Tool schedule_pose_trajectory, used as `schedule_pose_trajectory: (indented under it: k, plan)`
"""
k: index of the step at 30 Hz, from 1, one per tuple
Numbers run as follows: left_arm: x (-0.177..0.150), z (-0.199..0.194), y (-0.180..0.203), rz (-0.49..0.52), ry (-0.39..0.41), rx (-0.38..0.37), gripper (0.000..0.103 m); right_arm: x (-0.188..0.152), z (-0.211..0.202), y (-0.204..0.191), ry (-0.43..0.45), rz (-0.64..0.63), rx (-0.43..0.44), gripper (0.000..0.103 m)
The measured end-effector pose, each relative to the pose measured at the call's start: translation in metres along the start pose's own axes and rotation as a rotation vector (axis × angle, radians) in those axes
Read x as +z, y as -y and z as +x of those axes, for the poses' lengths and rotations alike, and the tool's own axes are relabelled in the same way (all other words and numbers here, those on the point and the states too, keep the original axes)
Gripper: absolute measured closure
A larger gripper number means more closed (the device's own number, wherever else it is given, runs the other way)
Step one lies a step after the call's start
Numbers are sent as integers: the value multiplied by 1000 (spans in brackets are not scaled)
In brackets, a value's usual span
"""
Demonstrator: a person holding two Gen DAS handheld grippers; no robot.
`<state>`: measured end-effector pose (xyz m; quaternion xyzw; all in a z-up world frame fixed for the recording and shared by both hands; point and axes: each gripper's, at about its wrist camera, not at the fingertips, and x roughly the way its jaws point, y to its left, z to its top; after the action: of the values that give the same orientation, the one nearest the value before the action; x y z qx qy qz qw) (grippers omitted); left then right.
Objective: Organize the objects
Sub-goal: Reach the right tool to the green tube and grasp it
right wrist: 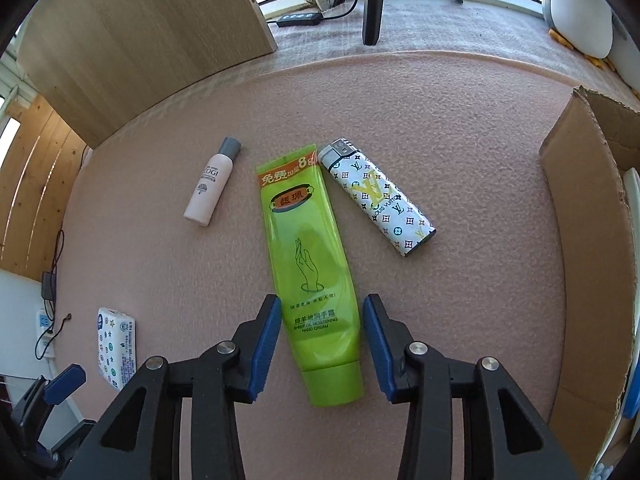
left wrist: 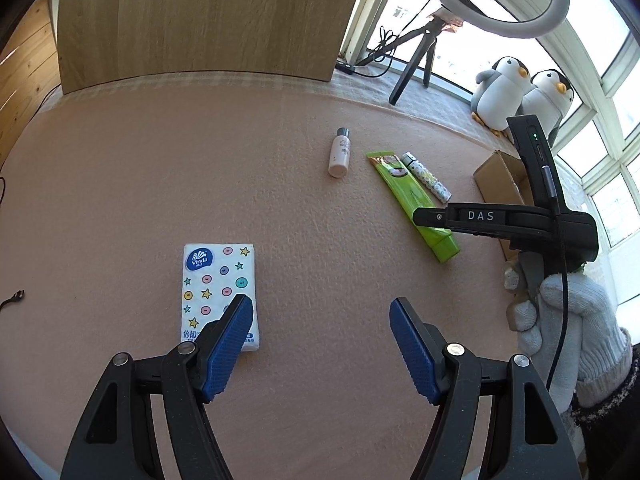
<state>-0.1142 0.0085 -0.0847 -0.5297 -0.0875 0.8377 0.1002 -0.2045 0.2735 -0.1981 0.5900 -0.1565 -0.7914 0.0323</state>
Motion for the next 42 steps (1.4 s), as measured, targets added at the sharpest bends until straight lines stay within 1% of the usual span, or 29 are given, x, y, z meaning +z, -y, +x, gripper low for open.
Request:
schedule_pose_trajectory:
  k: [1, 6, 10, 14, 18, 25, 27, 29, 31, 35, 38, 42]
  plan:
    - [0, 0, -1, -2, -2, -1, 29, -1, 0, -1, 0, 0, 1, 67]
    - [0, 5, 0, -8, -10, -8, 29, -6, -1, 0, -11, 0, 23, 68]
    - [0, 8, 3, -4, -13, -12, 29, -19, -3, 0, -26, 12, 59, 70]
    - [-2, 10, 6, -2, -17, -18, 29, -44, -9, -4, -33, -5, 64, 70]
    - [-8, 13, 6, -2, -31, -39, 29, -74, -15, -8, -40, -4, 92, 70]
    - [-26, 23, 6, 18, -68, -47, 29, -115, -23, -9, -55, 66, 162, 72]
    - [-31, 24, 6, 20, -75, -48, 29, -122, -22, -11, -78, 79, 202, 72]
    - [-36, 24, 5, 19, -81, -55, 29, -125, -22, -11, -100, 89, 246, 70]
    - [-39, 27, 7, 21, -92, -62, 29, -127, -27, -8, -88, 93, 265, 70]
    - [-44, 32, 21, 48, -107, -102, 29, -122, -36, -3, -46, 69, 218, 70]
    - [-48, 38, 36, 76, -128, -145, 29, -116, -39, 2, -37, 59, 204, 70]
    - [-48, 51, 53, 75, -169, -209, 29, -106, -38, -1, -33, 33, 183, 70]
